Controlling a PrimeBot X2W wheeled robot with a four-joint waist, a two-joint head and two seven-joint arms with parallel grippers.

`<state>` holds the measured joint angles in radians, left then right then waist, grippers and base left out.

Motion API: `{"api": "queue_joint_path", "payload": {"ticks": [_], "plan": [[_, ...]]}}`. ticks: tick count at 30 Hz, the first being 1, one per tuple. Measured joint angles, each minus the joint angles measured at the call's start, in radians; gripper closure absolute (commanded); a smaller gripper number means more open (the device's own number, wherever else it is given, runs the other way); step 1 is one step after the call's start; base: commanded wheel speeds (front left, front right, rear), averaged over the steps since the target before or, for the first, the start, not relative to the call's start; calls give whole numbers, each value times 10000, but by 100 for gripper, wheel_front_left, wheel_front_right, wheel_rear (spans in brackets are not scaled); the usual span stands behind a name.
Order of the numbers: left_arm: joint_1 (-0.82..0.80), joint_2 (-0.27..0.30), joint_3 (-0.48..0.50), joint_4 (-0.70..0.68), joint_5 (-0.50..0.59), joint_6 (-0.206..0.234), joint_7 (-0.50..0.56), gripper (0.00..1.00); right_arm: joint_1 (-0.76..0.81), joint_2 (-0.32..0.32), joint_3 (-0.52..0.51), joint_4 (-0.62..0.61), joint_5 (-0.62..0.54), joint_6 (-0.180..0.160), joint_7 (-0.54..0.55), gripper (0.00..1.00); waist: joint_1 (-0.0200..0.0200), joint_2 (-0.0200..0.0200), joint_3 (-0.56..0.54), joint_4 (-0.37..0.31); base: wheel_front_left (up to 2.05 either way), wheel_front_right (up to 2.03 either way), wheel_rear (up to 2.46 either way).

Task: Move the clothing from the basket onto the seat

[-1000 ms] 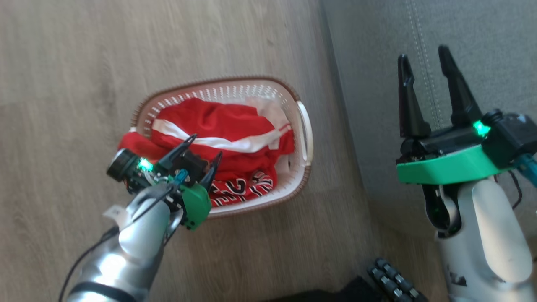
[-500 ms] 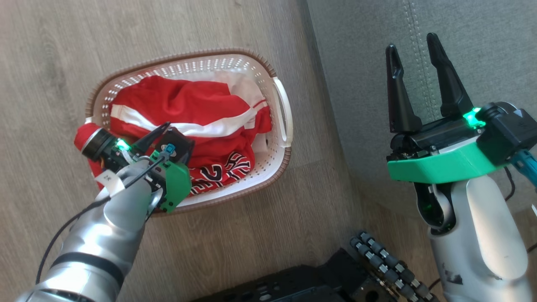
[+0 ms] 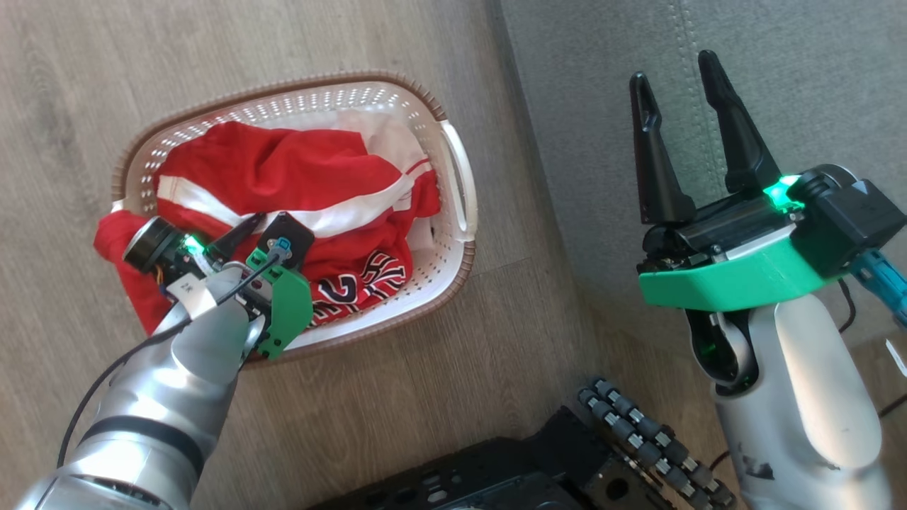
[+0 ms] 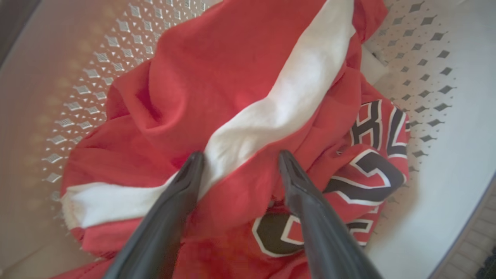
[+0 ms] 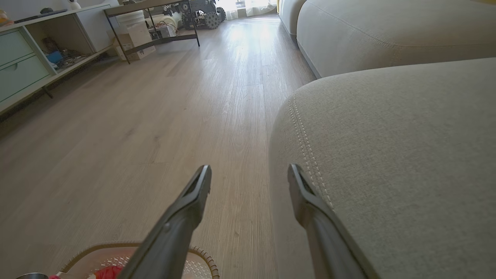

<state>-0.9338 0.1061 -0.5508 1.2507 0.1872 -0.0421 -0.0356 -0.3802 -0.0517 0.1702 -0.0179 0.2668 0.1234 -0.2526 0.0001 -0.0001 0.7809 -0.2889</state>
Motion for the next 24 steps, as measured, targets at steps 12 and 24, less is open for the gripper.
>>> {"api": "queue_joint_path", "payload": {"ticks": [12,24], "plan": [[-123,-21,-176,232,-25,347,267,77,0,0,40,12,161,0,0,0,0,0,60,-253,0,0,0],[-104,-178,-119,230,-593,514,-579,100,8,0,-35,205,157,0,0,0,0,0,-467,-10,0,0,0]]}}
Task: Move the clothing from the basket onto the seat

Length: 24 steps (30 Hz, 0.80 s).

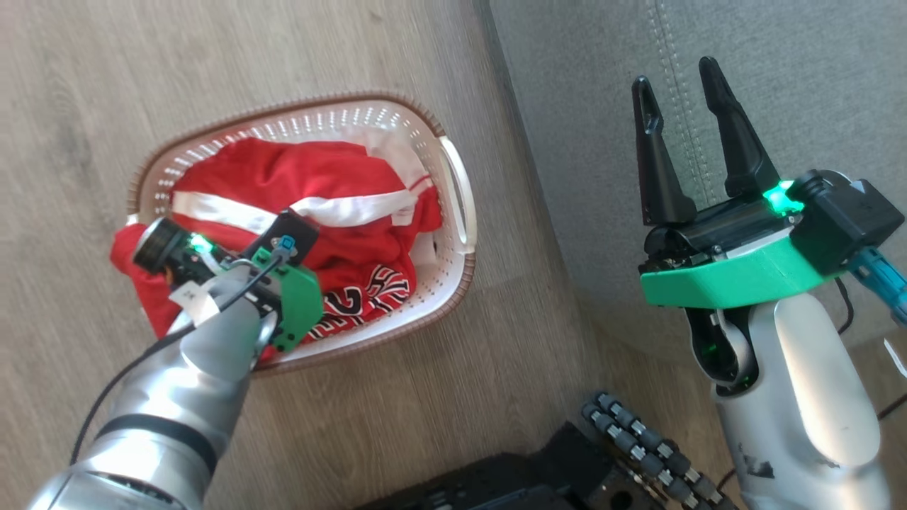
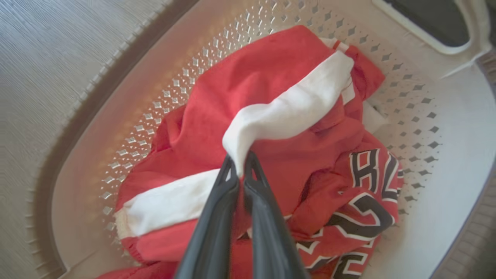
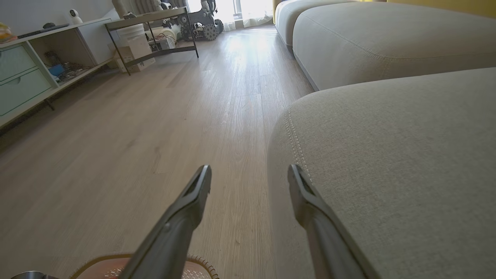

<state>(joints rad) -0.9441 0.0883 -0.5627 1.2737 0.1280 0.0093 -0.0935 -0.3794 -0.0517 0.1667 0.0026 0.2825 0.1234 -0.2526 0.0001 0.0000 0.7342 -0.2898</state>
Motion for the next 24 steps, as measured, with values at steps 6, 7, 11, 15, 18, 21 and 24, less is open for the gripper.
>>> {"api": "queue_joint_path", "payload": {"ticks": [6,7,11,15,18,21,24], "plan": [[211,-318,-6,-314,-324,-38,-865,100,57,0,-178,383,-119,0,0,0,0,1,-594,230,0,0,0],[267,-368,-10,-359,-416,-104,-957,100,93,0,-251,479,-165,0,0,0,0,1,-718,284,0,0,0],[587,-474,-52,-696,-742,-224,-1254,100,449,0,-435,892,-334,0,2,0,0,1,-1292,516,0,0,0],[956,-477,-203,-1373,-1233,-418,-1388,100,754,2,-594,1290,-527,0,2,0,0,1,-1979,764,0,0,0],[1527,-491,-468,-2347,-2199,-569,-1459,100,1084,2,-796,1666,-727,0,2,0,-1,1,-2780,1024,0,0,0],[1890,-489,-757,-2991,-2982,-700,-1457,100,1514,2,-1057,1971,-880,0,2,0,-1,1,-3439,1245,0,0,0],[2011,-491,-1091,-3559,-3522,-696,-1367,100,2010,2,-1187,2236,-1009,0,2,0,-1,1,-4127,1484,0,0,0]]}}
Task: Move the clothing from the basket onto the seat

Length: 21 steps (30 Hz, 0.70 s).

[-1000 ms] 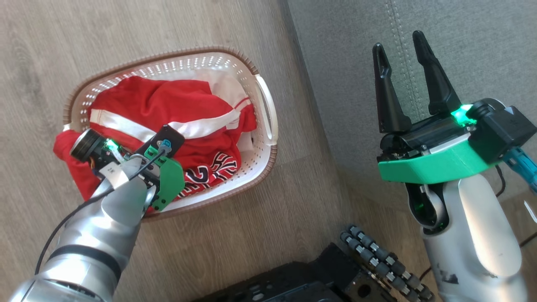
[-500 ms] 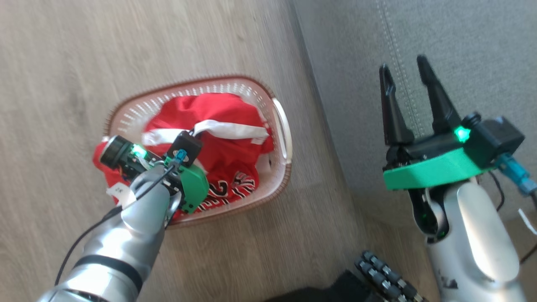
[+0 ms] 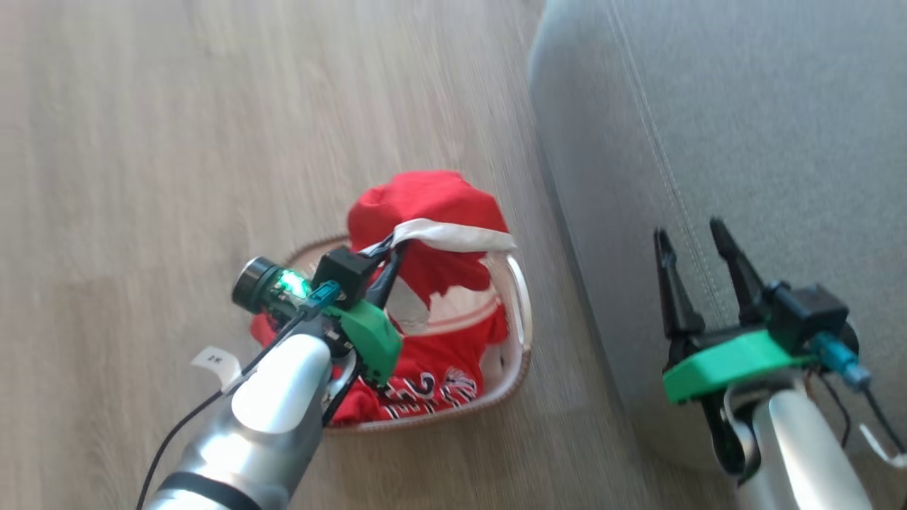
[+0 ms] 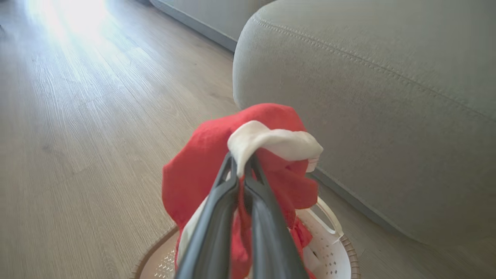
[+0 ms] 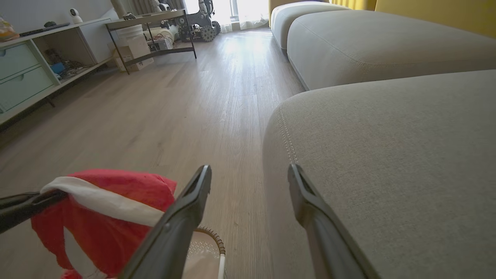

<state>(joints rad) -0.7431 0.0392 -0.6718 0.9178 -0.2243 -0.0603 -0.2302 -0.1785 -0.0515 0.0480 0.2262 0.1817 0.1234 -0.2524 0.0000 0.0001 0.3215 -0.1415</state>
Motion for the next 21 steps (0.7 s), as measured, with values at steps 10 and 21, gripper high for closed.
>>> {"api": "queue_joint_path", "payload": {"ticks": [10,21], "plan": [[41,-4,-531,-1156,-1183,-25,767,100,1221,0,-69,326,-153,0,0,0,0,0,-2278,707,0,0,0],[18,-8,-631,-2153,-1624,79,1555,100,1654,2,255,433,-155,0,0,0,0,0,-3738,1199,0,0,0]]}}
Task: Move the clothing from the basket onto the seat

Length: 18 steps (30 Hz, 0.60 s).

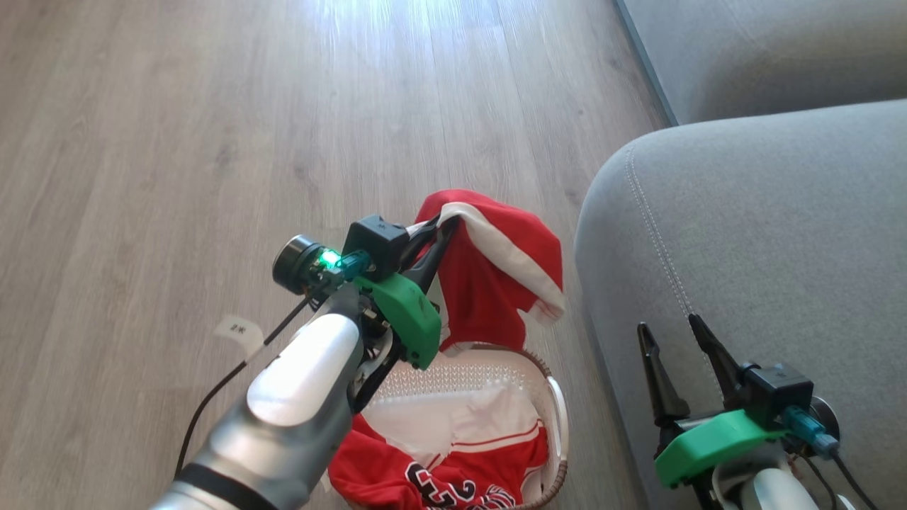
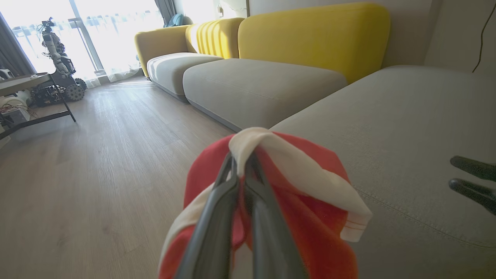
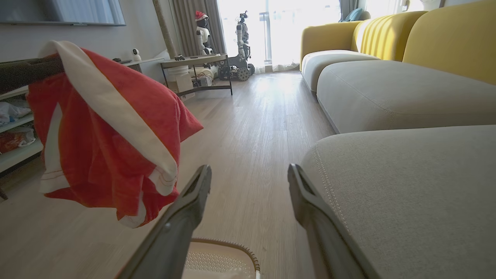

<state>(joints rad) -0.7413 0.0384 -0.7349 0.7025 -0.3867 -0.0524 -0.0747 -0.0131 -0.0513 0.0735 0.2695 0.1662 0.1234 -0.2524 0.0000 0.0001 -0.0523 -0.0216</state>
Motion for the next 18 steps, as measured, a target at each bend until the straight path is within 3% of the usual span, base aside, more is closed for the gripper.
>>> {"api": "queue_joint_path", "payload": {"ticks": [5,10,18], "plan": [[-127,2,-29,-403,-98,33,324,100,19,0,284,10,-10,0,0,0,0,0,-205,107,0,0,0],[-288,4,-88,-851,-100,119,393,100,-165,0,1214,282,-21,0,0,0,0,0,-182,154,0,0,0],[-305,6,-291,-1569,-105,322,393,100,-2025,-10,2472,1371,-270,2,0,0,0,0,-69,376,0,0,0]]}}
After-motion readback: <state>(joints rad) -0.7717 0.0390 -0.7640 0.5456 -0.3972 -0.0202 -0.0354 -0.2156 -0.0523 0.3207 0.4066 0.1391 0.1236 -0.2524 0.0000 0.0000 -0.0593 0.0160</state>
